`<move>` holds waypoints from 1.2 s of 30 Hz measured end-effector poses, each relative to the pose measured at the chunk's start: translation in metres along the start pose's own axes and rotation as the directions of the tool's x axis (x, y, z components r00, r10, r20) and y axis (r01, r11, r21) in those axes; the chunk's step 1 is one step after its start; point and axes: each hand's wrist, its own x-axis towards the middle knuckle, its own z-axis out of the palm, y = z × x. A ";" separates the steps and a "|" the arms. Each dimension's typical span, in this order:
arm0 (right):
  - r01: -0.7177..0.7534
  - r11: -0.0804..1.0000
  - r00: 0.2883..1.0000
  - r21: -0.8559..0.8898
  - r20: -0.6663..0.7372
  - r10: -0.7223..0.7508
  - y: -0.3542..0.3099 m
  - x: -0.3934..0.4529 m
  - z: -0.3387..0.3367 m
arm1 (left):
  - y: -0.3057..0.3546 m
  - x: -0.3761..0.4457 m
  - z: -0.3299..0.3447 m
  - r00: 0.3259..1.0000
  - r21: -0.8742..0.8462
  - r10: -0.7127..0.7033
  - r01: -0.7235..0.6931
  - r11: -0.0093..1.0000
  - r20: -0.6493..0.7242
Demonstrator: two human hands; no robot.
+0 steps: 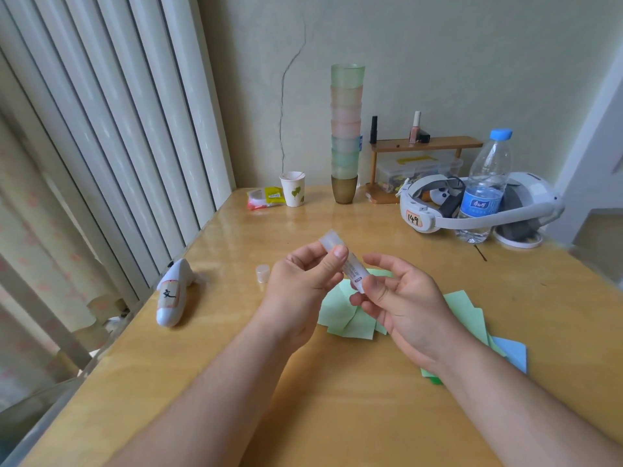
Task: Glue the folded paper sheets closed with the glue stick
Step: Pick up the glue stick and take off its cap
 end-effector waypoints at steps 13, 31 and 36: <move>0.028 0.984 1.000 -0.174 0.018 -0.025 0.003 -0.005 0.005 | 0.002 0.002 -0.002 0.998 -0.031 0.001 -0.003 1.000 -0.065; -0.211 0.973 0.977 -0.089 0.024 0.214 0.002 -0.004 0.003 | -0.001 0.001 0.001 0.999 -0.076 0.029 -0.027 0.997 0.029; -0.092 0.986 0.992 -0.138 0.071 0.102 0.003 -0.005 0.003 | -0.004 0.005 -0.004 0.999 -0.091 0.011 -0.014 0.996 -0.030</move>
